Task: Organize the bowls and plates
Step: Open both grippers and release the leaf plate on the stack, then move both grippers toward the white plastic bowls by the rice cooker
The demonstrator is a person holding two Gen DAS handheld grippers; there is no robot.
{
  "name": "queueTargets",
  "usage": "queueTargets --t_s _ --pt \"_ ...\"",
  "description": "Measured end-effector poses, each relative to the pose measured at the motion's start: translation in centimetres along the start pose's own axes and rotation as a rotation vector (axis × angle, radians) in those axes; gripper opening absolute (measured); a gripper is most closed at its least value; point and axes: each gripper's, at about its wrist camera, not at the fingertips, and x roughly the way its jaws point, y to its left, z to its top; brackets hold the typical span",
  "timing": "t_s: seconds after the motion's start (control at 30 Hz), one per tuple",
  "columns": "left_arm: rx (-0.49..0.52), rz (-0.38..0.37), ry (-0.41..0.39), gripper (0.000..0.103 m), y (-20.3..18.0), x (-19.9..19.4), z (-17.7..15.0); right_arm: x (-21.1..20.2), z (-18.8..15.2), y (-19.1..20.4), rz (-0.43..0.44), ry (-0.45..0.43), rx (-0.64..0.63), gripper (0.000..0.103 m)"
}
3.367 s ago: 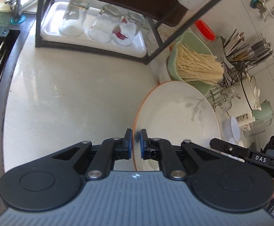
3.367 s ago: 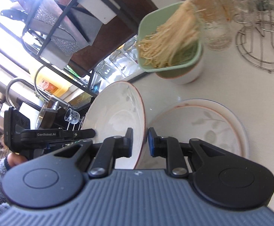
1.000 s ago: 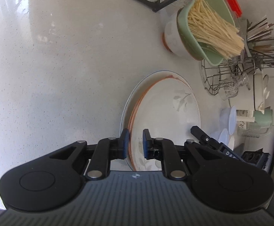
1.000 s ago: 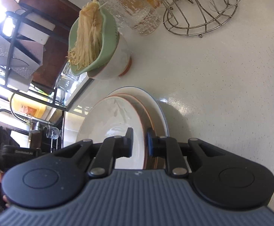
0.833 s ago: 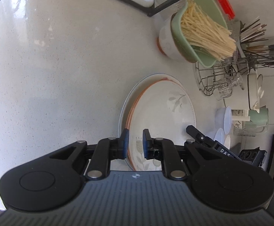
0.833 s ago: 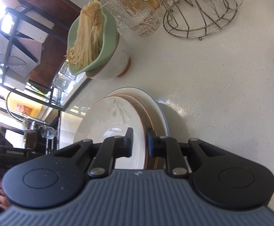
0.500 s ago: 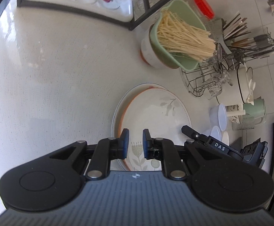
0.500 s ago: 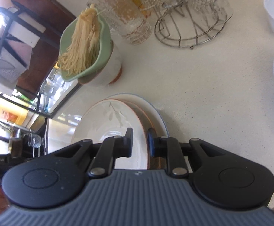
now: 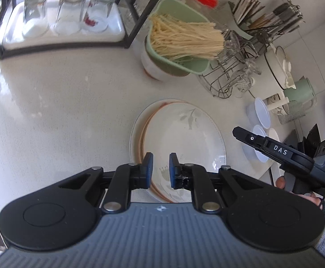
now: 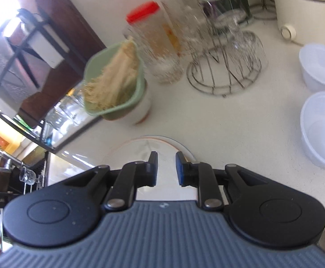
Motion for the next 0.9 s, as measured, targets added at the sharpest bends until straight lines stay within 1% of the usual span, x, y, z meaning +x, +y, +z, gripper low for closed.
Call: queueTargets --t_s 0.17,0.3,0.37,0.4,0.57,0.77,0.9 --pt "0.097 0.001 -0.062 0.016 -1.8 -1.7 0.6 -2.1 -0.3 2.5 -0.014 -0.065 -0.046 0.021" --pt "0.144 -0.003 -0.097 0.016 -2.7 -2.7 0.6 -3.6 -0.7 4.3 -0.025 -0.100 -0.086 0.021" --pt "0.159 0.006 -0.138 0.016 -3.0 -3.5 0.4 -4.4 -0.8 5.2 -0.028 -0.120 -0.103 0.021" --pt "0.159 0.023 -0.163 0.016 -3.1 -4.0 0.3 -4.7 -0.9 5.6 -0.030 -0.130 -0.113 0.021" --pt "0.183 0.046 -0.222 0.016 -3.0 -6.0 -0.4 -5.8 -1.5 7.4 -0.030 -0.168 -0.143 0.021" --pt "0.198 0.043 -0.245 0.016 -2.9 -7.0 -1.2 -6.8 -2.0 9.2 -0.052 -0.216 -0.158 0.021" --pt "0.198 0.040 -0.237 0.016 -2.8 -6.3 -1.6 -7.0 -2.6 9.6 -0.055 -0.234 -0.184 0.021"
